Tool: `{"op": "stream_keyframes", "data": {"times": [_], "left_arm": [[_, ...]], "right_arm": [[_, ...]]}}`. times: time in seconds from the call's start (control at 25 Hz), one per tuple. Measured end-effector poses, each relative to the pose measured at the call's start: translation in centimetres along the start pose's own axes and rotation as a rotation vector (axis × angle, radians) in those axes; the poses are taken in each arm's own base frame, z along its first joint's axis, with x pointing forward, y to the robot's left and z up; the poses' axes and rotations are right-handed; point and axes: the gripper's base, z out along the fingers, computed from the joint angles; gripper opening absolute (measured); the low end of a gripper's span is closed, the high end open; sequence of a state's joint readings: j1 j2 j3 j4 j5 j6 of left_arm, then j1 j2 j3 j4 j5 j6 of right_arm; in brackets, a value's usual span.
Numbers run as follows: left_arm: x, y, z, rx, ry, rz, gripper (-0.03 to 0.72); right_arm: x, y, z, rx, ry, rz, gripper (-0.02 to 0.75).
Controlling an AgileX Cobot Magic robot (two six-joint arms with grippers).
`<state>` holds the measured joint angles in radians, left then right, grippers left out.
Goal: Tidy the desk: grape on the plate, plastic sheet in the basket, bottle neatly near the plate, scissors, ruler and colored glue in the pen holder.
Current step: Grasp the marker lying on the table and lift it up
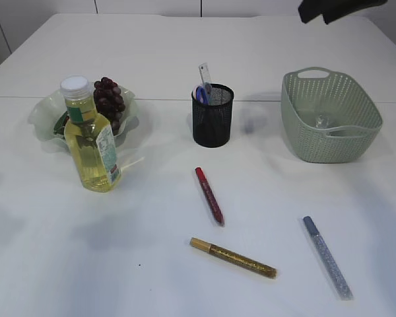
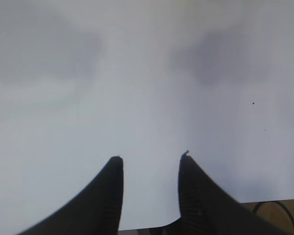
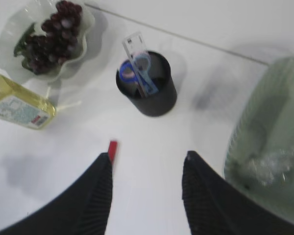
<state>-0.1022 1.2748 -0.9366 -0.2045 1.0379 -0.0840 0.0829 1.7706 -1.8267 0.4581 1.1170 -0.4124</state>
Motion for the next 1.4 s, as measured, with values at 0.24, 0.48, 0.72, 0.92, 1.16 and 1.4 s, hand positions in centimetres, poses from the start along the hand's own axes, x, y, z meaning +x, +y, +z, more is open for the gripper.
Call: {"op": "stream_keyframes", "data": {"times": [0.24,0.48,0.72,0.92,1.16,1.4], "left_arm": [[-0.3,0.1,0.0,-0.006,-0.035,0.005,0.266],[-0.6,0.0,0.0,-0.004,-0.069,0.006,0.259],[-0.8,0.0,0.0,-0.003,-0.085,0.007,0.258],[-0.8,0.0,0.0,-0.003,-0.085,0.007,0.249],[-0.5,0.1,0.0,-0.01,-0.052,0.015,0.246],[-0.3,0.6,0.0,-0.069,-0.027,0.057,0.246]], "right_arm": [[3.0,-0.3,-0.8,0.103,0.187,0.116,0.377],[8.8,-0.6,1.0,0.141,0.391,0.193,0.377],[15.4,1.0,3.7,0.187,0.594,0.218,0.377],[17.8,3.2,6.5,0.259,0.575,0.216,0.378],[18.0,4.8,9.0,0.27,0.539,0.221,0.377],[19.1,4.2,11.7,0.282,0.604,0.236,0.377]]}}
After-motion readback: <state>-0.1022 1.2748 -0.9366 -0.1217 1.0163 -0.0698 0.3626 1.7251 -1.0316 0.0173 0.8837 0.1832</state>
